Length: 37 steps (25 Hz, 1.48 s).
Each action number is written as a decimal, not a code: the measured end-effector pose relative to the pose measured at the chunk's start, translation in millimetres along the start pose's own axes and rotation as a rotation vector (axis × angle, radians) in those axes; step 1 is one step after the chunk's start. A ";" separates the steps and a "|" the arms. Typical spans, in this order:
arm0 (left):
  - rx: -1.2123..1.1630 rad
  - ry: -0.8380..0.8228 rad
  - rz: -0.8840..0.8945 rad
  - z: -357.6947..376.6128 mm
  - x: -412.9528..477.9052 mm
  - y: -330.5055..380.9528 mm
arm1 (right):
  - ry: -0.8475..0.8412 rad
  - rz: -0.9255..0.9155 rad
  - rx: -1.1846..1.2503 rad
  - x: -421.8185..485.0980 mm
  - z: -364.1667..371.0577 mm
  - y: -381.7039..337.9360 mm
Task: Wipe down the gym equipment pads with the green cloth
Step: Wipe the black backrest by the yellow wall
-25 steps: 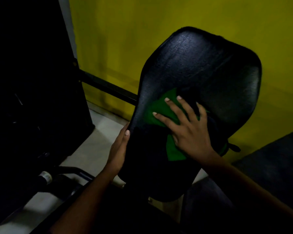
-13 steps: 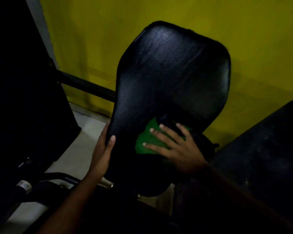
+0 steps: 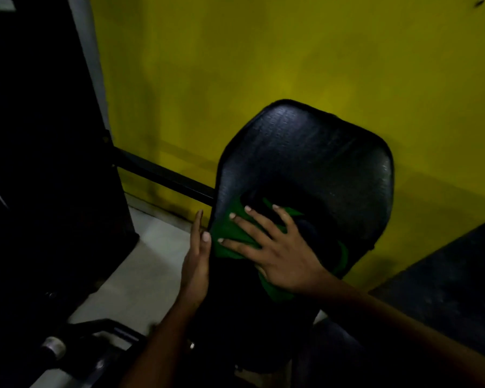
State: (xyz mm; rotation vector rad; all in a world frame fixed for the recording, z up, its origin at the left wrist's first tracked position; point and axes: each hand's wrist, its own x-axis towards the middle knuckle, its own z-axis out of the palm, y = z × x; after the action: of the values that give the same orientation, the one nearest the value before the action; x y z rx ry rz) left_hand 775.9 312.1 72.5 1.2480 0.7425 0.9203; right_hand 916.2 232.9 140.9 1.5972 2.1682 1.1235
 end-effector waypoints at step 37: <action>0.189 -0.157 -0.008 5.9 27.8 27.2 | 0.496 1.771 0.448 -19.1 -19.7 79.3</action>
State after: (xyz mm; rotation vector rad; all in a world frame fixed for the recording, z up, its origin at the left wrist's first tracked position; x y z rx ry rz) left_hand 789.2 335.9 100.8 1.4648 0.7212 0.7480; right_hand 969.0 216.4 203.9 3.8964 0.5519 1.3429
